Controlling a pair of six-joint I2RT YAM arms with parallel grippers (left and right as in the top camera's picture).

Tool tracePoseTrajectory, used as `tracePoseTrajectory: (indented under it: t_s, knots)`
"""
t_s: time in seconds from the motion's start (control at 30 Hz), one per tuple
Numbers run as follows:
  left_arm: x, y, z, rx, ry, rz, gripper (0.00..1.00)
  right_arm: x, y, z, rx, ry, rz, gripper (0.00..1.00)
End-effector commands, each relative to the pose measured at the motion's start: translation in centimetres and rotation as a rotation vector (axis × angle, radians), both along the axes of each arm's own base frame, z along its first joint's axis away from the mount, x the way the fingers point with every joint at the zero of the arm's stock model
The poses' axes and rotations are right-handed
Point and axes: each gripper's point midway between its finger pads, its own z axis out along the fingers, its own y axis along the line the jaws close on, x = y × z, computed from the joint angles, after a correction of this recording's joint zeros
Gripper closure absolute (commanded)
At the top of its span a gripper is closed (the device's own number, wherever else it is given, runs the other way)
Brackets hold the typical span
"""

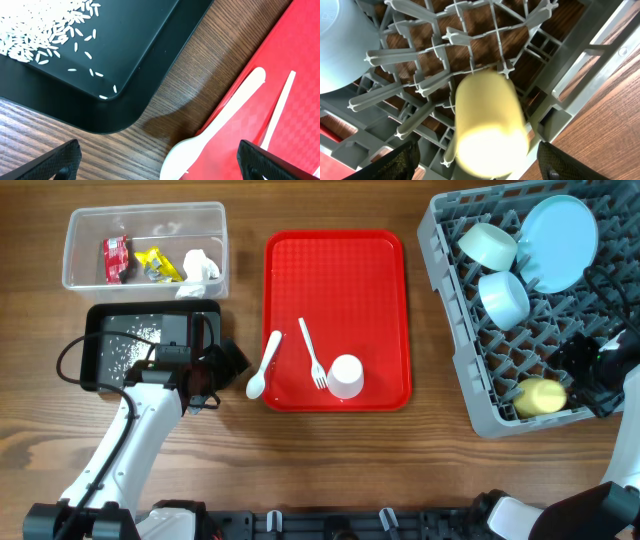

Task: Sort waste into correct bins and load items into the dishwasher rack
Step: 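Carry the yellow cup into the rack and set it down with the right gripper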

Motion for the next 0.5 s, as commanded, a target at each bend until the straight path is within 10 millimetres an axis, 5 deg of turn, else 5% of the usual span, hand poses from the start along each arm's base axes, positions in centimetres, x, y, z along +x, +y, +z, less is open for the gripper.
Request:
tracePoseTrajectory:
  t_s: [0.0, 0.23, 0.47]
  knots:
    - [-0.1, -0.1, -0.2, -0.008, 0.008, 0.011, 0.00, 0.6, 0.1, 0.9, -0.001, -0.038, 0.027, 0.20]
    - [-0.1, -0.1, -0.2, -0.008, 0.008, 0.011, 0.00, 1.5, 1.5, 1.8, 0.042, -0.107, 0.102, 0.22]
    - [-0.1, -0.1, -0.2, -0.008, 0.008, 0.011, 0.00, 2.2, 4.3, 6.6, -0.054, -0.264, 0.206, 0.22]
